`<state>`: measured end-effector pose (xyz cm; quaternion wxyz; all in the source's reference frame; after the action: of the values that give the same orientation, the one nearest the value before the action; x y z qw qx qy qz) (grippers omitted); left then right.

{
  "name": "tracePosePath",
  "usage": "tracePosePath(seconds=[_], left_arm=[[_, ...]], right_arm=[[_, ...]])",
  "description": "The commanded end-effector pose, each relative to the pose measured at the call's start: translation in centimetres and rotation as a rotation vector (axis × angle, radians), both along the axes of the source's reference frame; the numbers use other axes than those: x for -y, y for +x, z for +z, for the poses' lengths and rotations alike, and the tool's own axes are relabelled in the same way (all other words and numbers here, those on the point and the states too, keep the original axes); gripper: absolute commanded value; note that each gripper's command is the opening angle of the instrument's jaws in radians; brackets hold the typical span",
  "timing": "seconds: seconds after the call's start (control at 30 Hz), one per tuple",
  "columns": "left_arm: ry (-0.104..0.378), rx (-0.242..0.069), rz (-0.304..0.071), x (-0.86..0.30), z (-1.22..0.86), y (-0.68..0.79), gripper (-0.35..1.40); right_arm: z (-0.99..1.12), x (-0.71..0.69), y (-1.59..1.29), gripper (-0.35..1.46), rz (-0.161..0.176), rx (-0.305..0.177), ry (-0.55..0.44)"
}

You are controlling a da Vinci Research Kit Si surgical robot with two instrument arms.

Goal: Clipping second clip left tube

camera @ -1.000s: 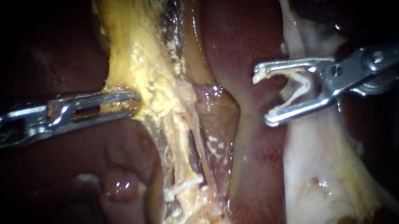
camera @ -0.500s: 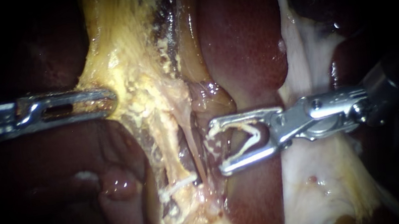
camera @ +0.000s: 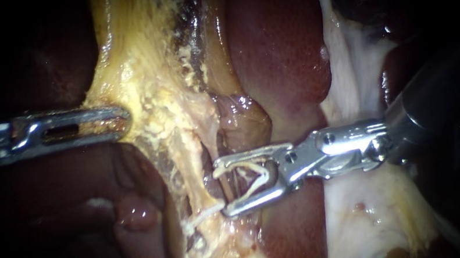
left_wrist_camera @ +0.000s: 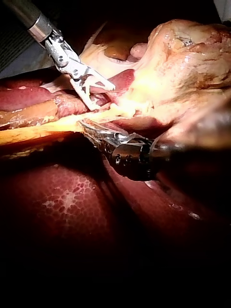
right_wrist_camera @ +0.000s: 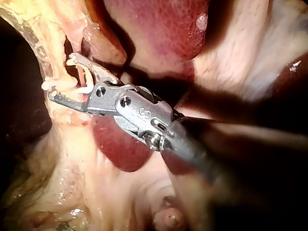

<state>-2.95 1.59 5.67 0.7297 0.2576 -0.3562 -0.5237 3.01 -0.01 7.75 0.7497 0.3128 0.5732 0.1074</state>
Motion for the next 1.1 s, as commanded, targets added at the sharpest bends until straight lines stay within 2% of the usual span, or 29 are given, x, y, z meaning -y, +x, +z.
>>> tracePosePath(seconds=[0.03, 0.37, 0.7, 0.87, 1.1], left_arm=[[0.000, -0.001, -0.002, 0.01, -0.01, 0.00, -0.35], [-0.005, 0.000, -0.002, 0.03, -0.06, -0.02, -0.35], [-0.005, 0.000, -0.002, 0.03, -0.05, -0.02, -0.35], [-0.005, 0.000, -0.002, 0.03, -0.05, -0.02, -0.35], [-0.005, 0.000, -0.002, 0.03, -0.05, -0.02, -0.35]], right_arm=[[0.01, 0.01, 0.01, 0.53, -0.002, -0.001, 0.001], [0.09, 0.08, 0.21, 0.52, -0.034, -0.017, 0.023], [0.07, 0.07, 0.25, 0.51, -0.038, -0.018, 0.029], [0.15, 0.12, 0.34, 0.51, -0.044, -0.005, 0.033], [0.26, 0.23, 0.50, 0.51, -0.072, -0.007, 0.064]])
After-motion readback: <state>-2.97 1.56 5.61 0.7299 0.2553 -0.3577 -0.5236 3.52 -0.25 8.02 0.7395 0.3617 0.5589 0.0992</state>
